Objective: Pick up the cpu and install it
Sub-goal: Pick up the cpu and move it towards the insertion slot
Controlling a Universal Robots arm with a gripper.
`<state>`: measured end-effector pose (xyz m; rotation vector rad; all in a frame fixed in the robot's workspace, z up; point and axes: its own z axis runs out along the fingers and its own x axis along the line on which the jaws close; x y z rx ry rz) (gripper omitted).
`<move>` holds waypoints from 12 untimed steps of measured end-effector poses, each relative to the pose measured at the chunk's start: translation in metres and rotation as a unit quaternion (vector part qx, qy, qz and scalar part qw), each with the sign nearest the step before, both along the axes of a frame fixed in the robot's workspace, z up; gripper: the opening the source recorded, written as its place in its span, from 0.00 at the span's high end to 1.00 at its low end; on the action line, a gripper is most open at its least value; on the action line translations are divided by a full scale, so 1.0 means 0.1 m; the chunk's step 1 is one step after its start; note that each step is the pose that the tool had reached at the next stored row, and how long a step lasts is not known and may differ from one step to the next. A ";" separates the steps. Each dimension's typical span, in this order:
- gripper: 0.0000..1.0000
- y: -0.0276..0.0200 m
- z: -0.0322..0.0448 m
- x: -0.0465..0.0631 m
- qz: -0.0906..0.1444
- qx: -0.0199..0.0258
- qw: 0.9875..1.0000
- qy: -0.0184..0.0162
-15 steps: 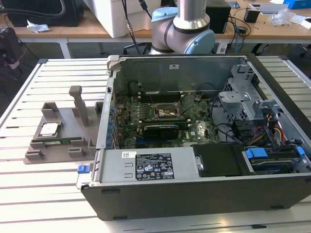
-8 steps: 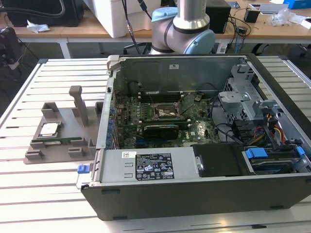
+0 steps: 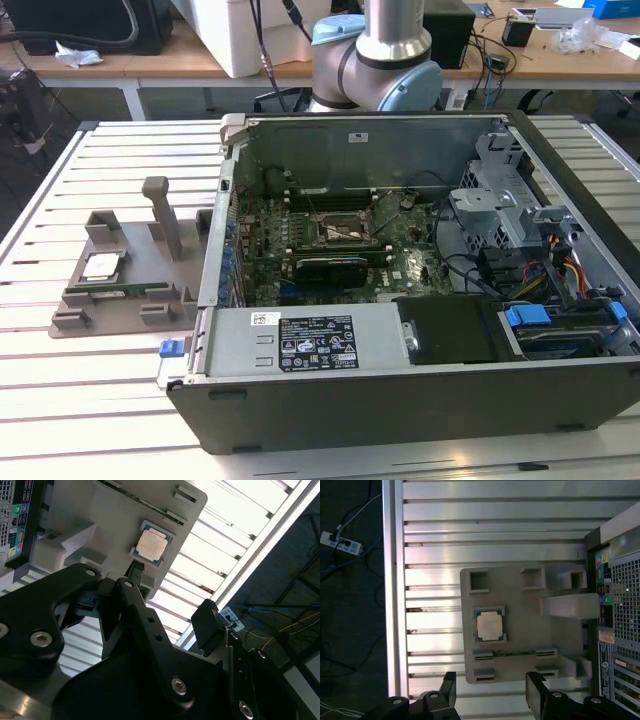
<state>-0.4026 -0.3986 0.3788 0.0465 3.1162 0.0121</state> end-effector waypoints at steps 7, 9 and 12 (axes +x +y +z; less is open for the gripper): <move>0.34 0.001 -0.062 0.00 0.000 -0.001 1.000 0.000; 0.34 0.000 -0.080 0.00 0.000 -0.001 1.000 0.000; 0.34 0.000 -0.096 0.00 0.000 -0.001 1.000 0.000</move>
